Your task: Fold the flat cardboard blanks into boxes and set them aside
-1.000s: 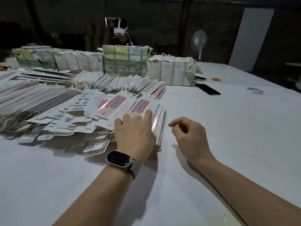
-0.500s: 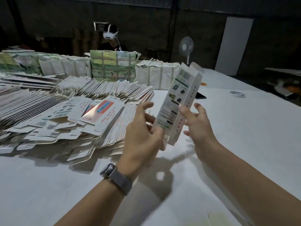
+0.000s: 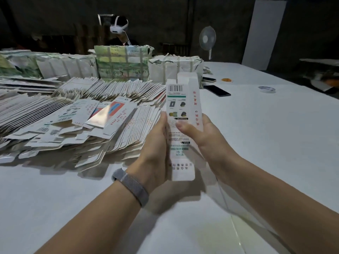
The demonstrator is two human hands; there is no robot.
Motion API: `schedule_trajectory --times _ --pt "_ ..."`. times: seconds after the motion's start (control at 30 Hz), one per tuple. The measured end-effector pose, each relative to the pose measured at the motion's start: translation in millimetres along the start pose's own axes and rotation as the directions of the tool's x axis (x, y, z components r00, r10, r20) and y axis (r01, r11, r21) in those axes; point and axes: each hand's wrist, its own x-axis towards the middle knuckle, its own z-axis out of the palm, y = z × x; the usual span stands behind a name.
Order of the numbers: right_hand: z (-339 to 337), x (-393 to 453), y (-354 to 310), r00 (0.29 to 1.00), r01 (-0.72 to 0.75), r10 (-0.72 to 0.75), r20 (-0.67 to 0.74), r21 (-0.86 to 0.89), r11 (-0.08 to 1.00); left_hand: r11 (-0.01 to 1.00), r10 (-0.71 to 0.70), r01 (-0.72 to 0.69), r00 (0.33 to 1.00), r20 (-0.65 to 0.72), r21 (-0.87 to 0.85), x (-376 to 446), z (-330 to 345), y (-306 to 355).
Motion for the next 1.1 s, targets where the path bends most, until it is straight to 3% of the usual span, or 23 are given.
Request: schedule_trajectory --times 0.07,0.27,0.57,0.63,0.67,0.73,0.8,0.87,0.9,1.1 --pt "-2 -3 0 1.000 -0.021 0.022 0.022 -0.041 0.999 0.997 -0.014 0.015 1.000 0.010 -0.075 -1 1 -1" --pt "-5 -7 8 1.000 0.012 -0.011 0.005 -0.010 1.000 0.999 0.010 -0.010 1.000 -0.005 -0.034 -4 7 -12" --pt "-9 -17 30 0.999 0.039 -0.037 -0.018 0.133 0.990 0.977 0.107 -0.100 0.994 -0.028 0.187 -11 10 -25" --pt "-8 -19 34 0.998 0.053 -0.050 -0.023 0.146 0.988 0.939 0.155 -0.135 0.987 -0.037 0.317 0 15 -20" --pt "-8 -20 35 0.997 0.075 -0.072 -0.027 0.144 0.987 0.895 0.208 -0.204 0.978 0.034 0.396 4 10 -21" --pt "-7 -22 37 0.993 0.113 -0.109 -0.037 0.142 0.983 0.898 0.276 -0.303 0.953 0.127 0.320 7 1 -20" --pt "-8 -21 37 0.991 0.131 -0.126 -0.046 0.152 0.980 0.939 0.259 -0.280 0.957 0.127 0.198 10 0 -23" --pt "-9 -21 37 0.990 0.136 -0.130 -0.045 0.156 0.978 0.873 0.311 -0.329 0.944 0.108 0.361 13 7 -31" --pt "-10 -20 37 0.990 0.137 -0.132 -0.042 0.160 0.978 0.877 0.318 -0.317 0.946 0.057 0.361 9 11 -34" --pt "-12 -20 40 0.988 0.150 -0.153 -0.002 0.206 0.967 0.900 0.299 -0.308 0.951 0.075 0.310 1 8 -37"
